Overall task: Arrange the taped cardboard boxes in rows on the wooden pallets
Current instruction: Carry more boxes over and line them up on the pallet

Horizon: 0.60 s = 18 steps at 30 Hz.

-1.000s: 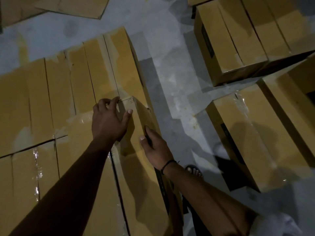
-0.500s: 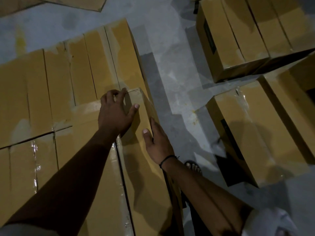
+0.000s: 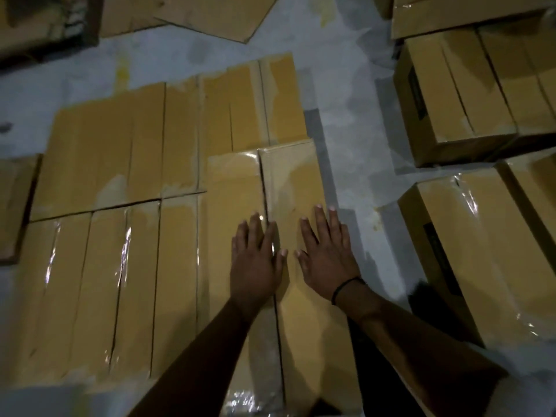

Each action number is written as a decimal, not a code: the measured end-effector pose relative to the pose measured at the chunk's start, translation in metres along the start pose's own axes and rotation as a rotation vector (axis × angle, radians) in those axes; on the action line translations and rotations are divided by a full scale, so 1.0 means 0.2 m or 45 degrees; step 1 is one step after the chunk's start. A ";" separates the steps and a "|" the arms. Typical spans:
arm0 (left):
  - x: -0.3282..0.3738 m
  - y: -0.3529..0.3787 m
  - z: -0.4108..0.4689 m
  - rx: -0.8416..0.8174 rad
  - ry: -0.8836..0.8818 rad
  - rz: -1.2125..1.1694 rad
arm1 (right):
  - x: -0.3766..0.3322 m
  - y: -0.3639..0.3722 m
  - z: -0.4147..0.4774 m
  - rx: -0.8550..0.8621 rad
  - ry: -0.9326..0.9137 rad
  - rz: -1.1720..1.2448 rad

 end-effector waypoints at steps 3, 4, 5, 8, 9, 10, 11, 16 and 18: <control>0.01 0.10 -0.35 -0.064 0.079 0.033 | -0.10 0.09 -0.23 -0.008 0.021 -0.090; 0.00 0.12 -0.45 -0.063 0.115 0.035 | -0.13 0.13 -0.31 -0.012 0.047 -0.122; 0.00 0.14 -0.55 -0.054 0.141 0.025 | -0.16 0.16 -0.39 -0.009 0.074 -0.142; -0.03 0.20 -0.76 -0.014 0.168 -0.001 | -0.24 0.22 -0.61 0.017 0.140 -0.190; -0.03 0.22 -0.81 -0.005 0.175 -0.007 | -0.25 0.24 -0.67 0.022 0.160 -0.205; -0.02 0.22 -0.84 0.002 0.185 -0.005 | -0.25 0.26 -0.73 0.027 0.174 -0.215; -0.02 0.23 -0.87 0.006 0.193 0.005 | -0.26 0.27 -0.77 0.034 0.177 -0.223; -0.03 0.26 -0.89 0.006 0.198 0.044 | -0.25 0.32 -0.84 0.030 0.167 -0.243; -0.04 0.28 -0.88 0.005 0.184 0.054 | -0.25 0.34 -0.83 0.021 0.167 -0.260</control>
Point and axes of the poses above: each hand's wrist, its own z-axis towards the middle knuckle, its own y-axis out of the palm, x = y × z, the point moved 9 cm from there along z, towards the middle knuckle, and after that the axes turned 3 degrees about y, right-handed, at the moved point
